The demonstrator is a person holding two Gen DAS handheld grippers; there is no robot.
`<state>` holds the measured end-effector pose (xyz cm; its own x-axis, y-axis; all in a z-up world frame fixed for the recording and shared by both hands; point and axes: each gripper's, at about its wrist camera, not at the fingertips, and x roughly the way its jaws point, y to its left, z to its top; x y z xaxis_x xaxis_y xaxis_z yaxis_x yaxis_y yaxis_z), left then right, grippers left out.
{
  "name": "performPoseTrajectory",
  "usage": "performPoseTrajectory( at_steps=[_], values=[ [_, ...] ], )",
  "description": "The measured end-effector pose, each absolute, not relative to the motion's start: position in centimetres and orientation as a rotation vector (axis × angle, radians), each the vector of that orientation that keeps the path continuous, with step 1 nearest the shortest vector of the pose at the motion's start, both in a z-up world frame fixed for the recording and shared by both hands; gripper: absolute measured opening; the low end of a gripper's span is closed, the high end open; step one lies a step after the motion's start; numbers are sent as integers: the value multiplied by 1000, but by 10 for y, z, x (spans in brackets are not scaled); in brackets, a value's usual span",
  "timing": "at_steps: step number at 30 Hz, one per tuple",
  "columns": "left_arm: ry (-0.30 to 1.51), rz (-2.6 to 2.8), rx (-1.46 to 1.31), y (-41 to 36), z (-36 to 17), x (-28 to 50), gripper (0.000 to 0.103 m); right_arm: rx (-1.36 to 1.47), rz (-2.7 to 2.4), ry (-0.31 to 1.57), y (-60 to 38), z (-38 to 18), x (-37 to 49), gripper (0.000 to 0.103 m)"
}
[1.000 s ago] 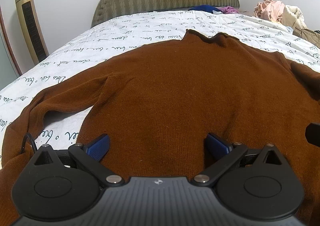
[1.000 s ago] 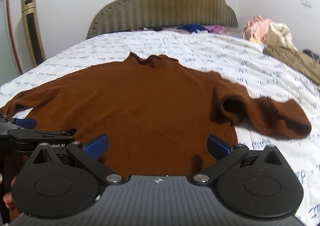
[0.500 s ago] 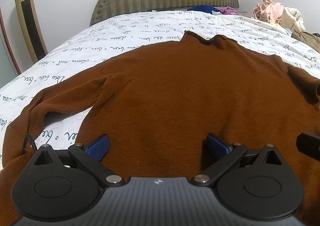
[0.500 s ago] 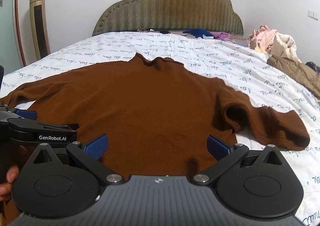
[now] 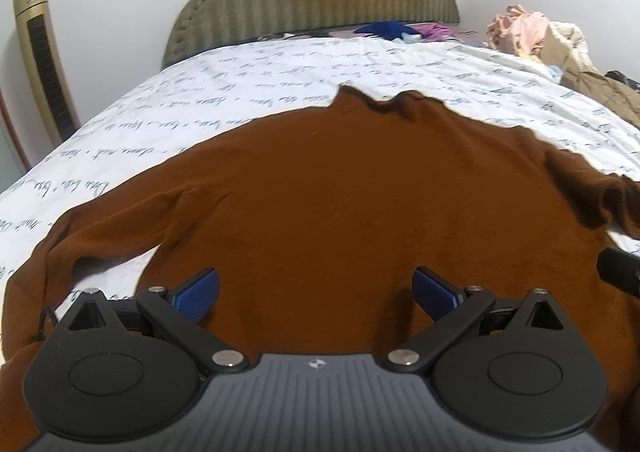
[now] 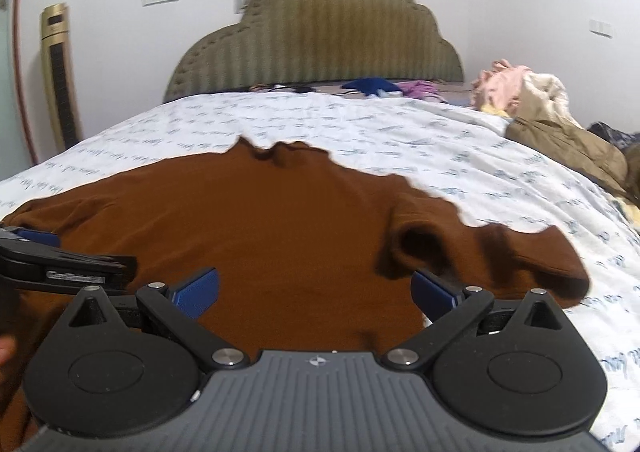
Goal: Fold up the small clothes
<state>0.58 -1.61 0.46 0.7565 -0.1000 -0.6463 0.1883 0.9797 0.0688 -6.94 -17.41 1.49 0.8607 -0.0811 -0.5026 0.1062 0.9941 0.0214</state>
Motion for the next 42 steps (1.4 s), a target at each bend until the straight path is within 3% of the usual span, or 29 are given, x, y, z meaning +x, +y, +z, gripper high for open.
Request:
performPoseTrajectory(
  at_steps=[9, 19, 22, 26, 33, 36, 38, 40, 42],
  values=[
    [696, -179, 185, -36, 4, 1, 103, -5, -314, 484, -246, 15, -72, 87],
    [708, -159, 206, -36, 1, 4, 103, -120, -456, 614, -312, -23, -34, 61],
    [708, -153, 214, -35, 1, 4, 103, -155, -452, 619, -310, -26, -29, 61],
    [713, -149, 208, -33, 1, 5, 103, -262, -442, 636, -298, -28, -37, 73],
    [715, -157, 229, -39, 0, 4, 103, -285, -459, 632, -307, -30, -22, 68],
    [715, -152, 234, -39, 0, 4, 103, -253, -448, 601, -309, -25, -15, 53],
    [718, -145, 230, -37, 0, 5, 103, -169, -428, 597, -318, -21, -13, 27],
    [724, -142, 224, -36, -1, 6, 103, -60, -411, 600, -332, -19, -14, 10],
    [725, -143, 223, -36, -1, 5, 103, 42, -400, 590, -346, -18, -18, 7]
  ],
)
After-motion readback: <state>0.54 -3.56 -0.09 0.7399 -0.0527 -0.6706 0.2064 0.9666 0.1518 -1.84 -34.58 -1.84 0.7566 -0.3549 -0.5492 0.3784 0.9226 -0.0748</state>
